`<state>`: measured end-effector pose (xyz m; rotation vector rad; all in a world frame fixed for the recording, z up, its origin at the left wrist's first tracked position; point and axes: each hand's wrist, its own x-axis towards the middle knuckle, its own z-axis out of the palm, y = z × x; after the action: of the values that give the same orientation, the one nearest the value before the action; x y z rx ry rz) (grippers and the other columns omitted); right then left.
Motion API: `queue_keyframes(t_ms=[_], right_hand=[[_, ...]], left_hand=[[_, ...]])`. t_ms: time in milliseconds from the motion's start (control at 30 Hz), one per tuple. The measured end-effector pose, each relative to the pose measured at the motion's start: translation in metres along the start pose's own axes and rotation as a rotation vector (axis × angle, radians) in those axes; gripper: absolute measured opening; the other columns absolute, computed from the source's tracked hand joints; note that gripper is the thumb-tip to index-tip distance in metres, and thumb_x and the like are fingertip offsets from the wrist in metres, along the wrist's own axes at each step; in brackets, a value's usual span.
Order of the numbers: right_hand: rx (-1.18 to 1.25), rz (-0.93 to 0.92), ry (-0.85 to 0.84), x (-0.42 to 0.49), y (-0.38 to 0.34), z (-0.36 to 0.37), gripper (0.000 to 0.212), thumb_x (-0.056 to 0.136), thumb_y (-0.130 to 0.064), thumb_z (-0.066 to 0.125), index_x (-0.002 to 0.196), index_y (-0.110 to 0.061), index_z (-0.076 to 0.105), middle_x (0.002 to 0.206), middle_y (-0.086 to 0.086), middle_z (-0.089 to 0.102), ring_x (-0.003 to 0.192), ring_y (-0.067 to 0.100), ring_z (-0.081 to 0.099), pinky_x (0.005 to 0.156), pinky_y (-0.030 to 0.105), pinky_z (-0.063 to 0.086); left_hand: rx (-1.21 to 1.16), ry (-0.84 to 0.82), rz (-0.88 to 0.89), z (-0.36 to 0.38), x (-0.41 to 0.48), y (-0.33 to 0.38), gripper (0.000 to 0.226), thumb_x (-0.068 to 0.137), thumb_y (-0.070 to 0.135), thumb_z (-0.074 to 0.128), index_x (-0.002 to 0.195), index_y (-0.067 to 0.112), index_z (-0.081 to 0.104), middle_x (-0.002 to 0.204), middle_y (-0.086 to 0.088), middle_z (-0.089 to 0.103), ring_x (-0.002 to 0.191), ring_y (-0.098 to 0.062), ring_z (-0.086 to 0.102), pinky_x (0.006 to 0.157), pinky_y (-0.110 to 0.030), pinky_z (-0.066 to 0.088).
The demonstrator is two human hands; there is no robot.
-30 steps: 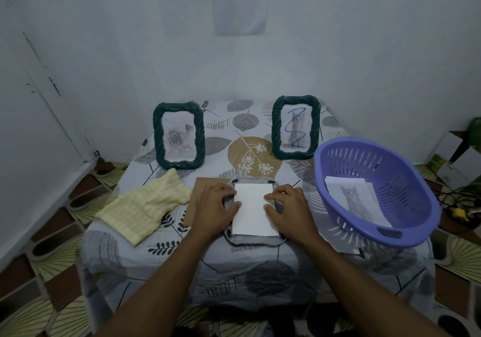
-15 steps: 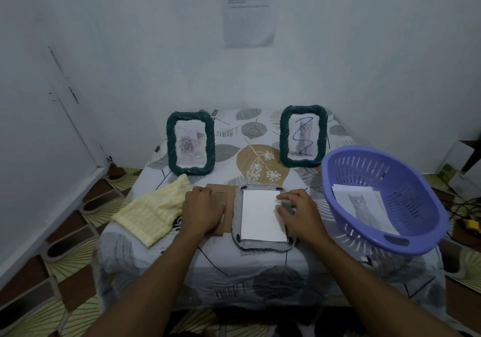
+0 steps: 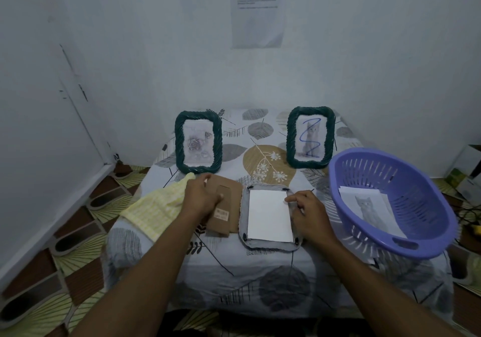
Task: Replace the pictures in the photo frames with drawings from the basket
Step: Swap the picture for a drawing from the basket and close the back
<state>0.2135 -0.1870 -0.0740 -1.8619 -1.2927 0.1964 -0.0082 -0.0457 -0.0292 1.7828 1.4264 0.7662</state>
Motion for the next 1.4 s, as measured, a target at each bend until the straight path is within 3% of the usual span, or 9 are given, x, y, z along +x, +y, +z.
queue_keyframes(t_ms=[167,267,367,467,667,767,967,1167,1400], right_hand=[[0.081,0.051,0.006,0.002,0.0,-0.002,0.031,0.087,0.01,0.05,0.1,-0.01,0.07,0.107,0.0,0.06,0.097,0.016,0.058,0.085,0.025,0.046],[0.127,0.082,0.01,0.002,0.0,-0.005,0.035,0.085,0.013,0.047,0.104,-0.009,0.069,0.11,0.003,0.06,0.097,0.017,0.057,0.085,0.027,0.047],[0.146,0.088,0.028,0.0,0.002,-0.006,0.035,0.087,0.01,0.047,0.106,-0.009,0.069,0.11,0.002,0.061,0.096,0.014,0.057,0.078,0.015,0.043],[0.148,0.07,0.031,0.0,0.005,-0.006,0.03,0.089,0.005,0.05,0.106,-0.01,0.069,0.109,0.0,0.061,0.093,0.01,0.057,0.073,0.006,0.04],[0.096,0.009,0.037,0.0,0.005,-0.005,0.02,0.088,-0.007,0.06,0.104,-0.011,0.072,0.104,-0.002,0.06,0.092,0.011,0.059,0.084,0.026,0.051],[0.036,-0.03,0.008,-0.002,0.004,-0.006,0.019,0.084,-0.009,0.065,0.101,-0.01,0.074,0.107,0.0,0.058,0.094,0.01,0.056,0.087,0.026,0.049],[-0.011,-0.052,0.008,-0.004,0.002,-0.006,0.02,0.083,-0.011,0.068,0.102,-0.011,0.075,0.108,0.001,0.057,0.095,0.01,0.053,0.086,0.026,0.047],[0.001,-0.029,0.001,-0.002,0.003,-0.005,0.024,0.08,-0.018,0.073,0.103,-0.01,0.074,0.108,0.0,0.056,0.094,0.01,0.054,0.082,0.021,0.043],[-0.042,-0.04,0.008,-0.001,0.004,-0.003,0.025,0.081,-0.02,0.074,0.104,-0.011,0.074,0.106,-0.001,0.056,0.093,0.011,0.055,0.084,0.025,0.047]], left_hand=[[-0.419,0.071,-0.006,-0.028,-0.007,0.02,0.047,0.085,0.002,0.067,0.128,0.017,0.056,0.111,-0.006,0.056,0.082,-0.018,0.06,0.052,-0.019,0.049],[-0.619,-0.032,-0.062,-0.02,-0.02,0.035,0.048,0.085,-0.001,0.066,0.128,0.017,0.056,0.107,-0.002,0.055,0.082,-0.022,0.064,0.061,-0.029,0.057],[-0.517,-0.103,-0.058,0.01,-0.03,0.039,0.051,0.084,0.002,0.068,0.132,0.014,0.055,0.117,-0.007,0.056,0.092,-0.029,0.065,0.075,-0.038,0.057],[-0.359,-0.117,0.008,0.039,-0.039,0.047,0.05,0.084,0.006,0.067,0.132,0.014,0.055,0.116,-0.007,0.06,0.091,-0.023,0.063,0.073,-0.03,0.052],[-0.022,-0.093,0.168,0.071,-0.045,0.048,0.024,0.089,0.009,0.057,0.111,0.011,0.068,0.107,-0.001,0.068,0.085,-0.013,0.062,0.066,-0.016,0.047],[0.253,-0.078,0.22,0.075,-0.04,0.037,0.027,0.091,0.018,0.053,0.112,0.008,0.067,0.114,-0.014,0.059,0.102,-0.027,0.057,0.086,-0.03,0.045],[0.505,-0.039,0.373,0.068,-0.037,0.023,0.021,0.087,0.031,0.053,0.09,0.016,0.067,0.103,-0.007,0.062,0.105,-0.03,0.048,0.084,-0.04,0.039],[0.324,-0.256,0.402,0.053,-0.031,-0.003,0.042,0.085,0.038,0.062,0.123,0.02,0.063,0.128,-0.002,0.054,0.121,-0.022,0.039,0.103,-0.039,0.035],[0.236,-0.236,0.457,0.053,-0.031,-0.012,0.042,0.081,0.034,0.074,0.119,0.019,0.066,0.125,0.0,0.055,0.115,-0.019,0.04,0.1,-0.033,0.036]])
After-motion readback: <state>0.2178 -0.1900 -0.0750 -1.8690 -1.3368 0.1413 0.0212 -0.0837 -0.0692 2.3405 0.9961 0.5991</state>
